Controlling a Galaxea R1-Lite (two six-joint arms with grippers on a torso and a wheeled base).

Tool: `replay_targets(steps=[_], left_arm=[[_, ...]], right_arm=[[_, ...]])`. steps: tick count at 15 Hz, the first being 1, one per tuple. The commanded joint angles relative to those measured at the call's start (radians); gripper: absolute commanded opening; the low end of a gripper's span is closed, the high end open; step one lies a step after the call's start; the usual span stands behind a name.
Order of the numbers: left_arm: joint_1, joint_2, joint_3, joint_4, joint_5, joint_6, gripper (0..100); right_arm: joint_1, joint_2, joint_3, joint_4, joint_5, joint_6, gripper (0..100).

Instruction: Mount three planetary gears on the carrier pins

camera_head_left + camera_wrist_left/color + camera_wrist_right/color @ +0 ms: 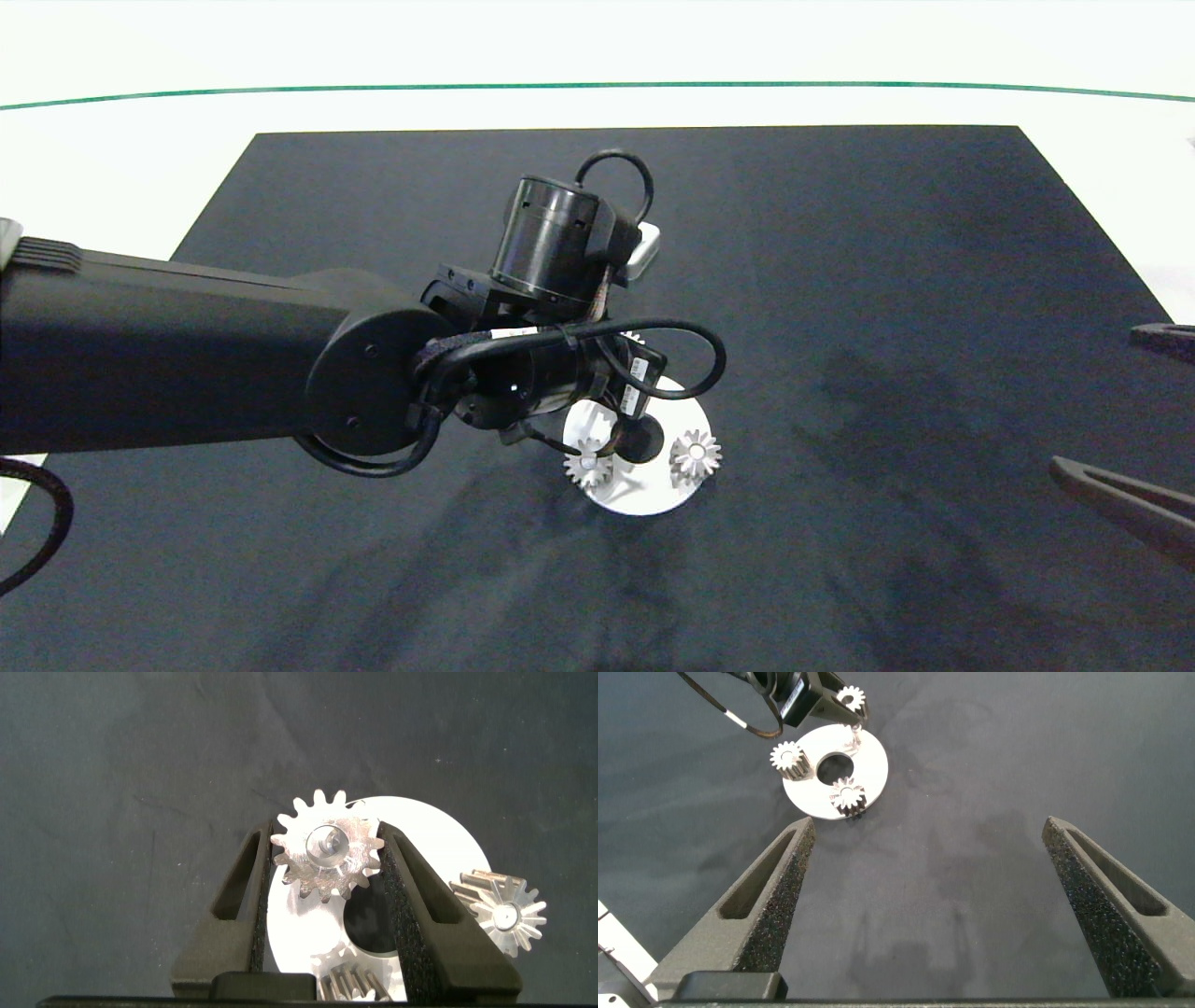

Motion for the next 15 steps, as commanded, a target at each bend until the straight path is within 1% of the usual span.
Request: replay_targets(steps=[1, 15], left_arm=[[-0.005, 0.007, -0.001, 0.0, 0.002, 0.0, 28], [-0.006, 0.029, -0.007, -0.001, 0.002, 0.0, 28]], right_arm=[[0.001, -0.001, 0.0, 0.0, -0.001, -0.002, 100], [0.001, -0.001, -0.002, 0.0, -0.001, -0.002, 100]])
